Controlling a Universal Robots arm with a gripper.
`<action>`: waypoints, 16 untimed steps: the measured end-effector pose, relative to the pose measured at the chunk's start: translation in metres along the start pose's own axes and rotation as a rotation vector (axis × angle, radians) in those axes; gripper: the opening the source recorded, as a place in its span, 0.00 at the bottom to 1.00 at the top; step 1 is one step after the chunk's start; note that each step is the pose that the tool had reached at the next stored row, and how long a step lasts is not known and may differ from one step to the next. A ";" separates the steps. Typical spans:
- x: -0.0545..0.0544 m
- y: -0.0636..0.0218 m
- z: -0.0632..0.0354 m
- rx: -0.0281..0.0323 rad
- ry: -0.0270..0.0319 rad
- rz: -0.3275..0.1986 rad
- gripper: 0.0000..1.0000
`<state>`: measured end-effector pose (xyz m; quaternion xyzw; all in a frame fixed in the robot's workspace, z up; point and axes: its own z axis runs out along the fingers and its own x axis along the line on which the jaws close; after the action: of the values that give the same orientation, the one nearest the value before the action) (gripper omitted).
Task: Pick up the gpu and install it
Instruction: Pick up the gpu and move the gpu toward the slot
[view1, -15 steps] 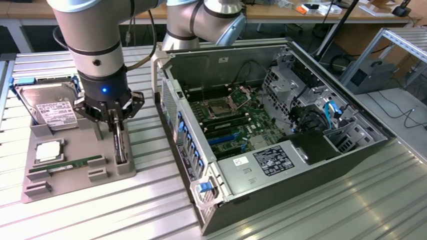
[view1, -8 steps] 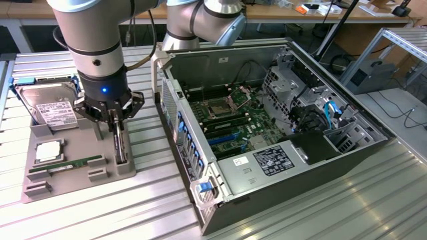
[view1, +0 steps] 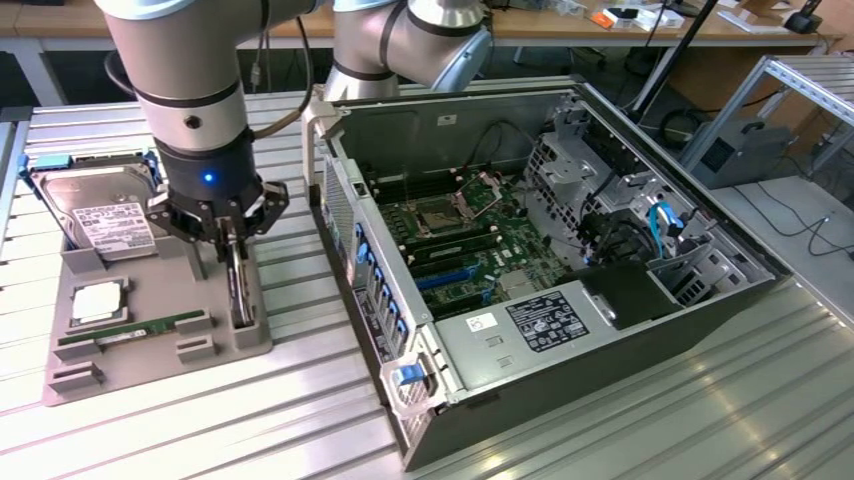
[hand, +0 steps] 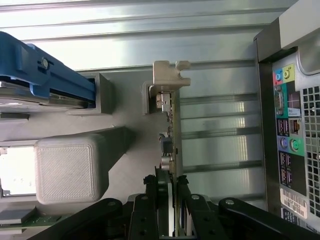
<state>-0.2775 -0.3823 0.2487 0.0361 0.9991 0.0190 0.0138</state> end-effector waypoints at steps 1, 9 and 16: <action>0.000 0.0000 -0.0013 0.0001 0.0002 0.000 0.27; 0.000 0.0002 -0.0059 0.0001 0.0001 0.000 0.27; 0.000 0.0004 -0.0106 0.0000 0.0001 0.000 0.27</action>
<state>-0.2775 -0.3823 0.2593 0.0361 0.9991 0.0190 0.0138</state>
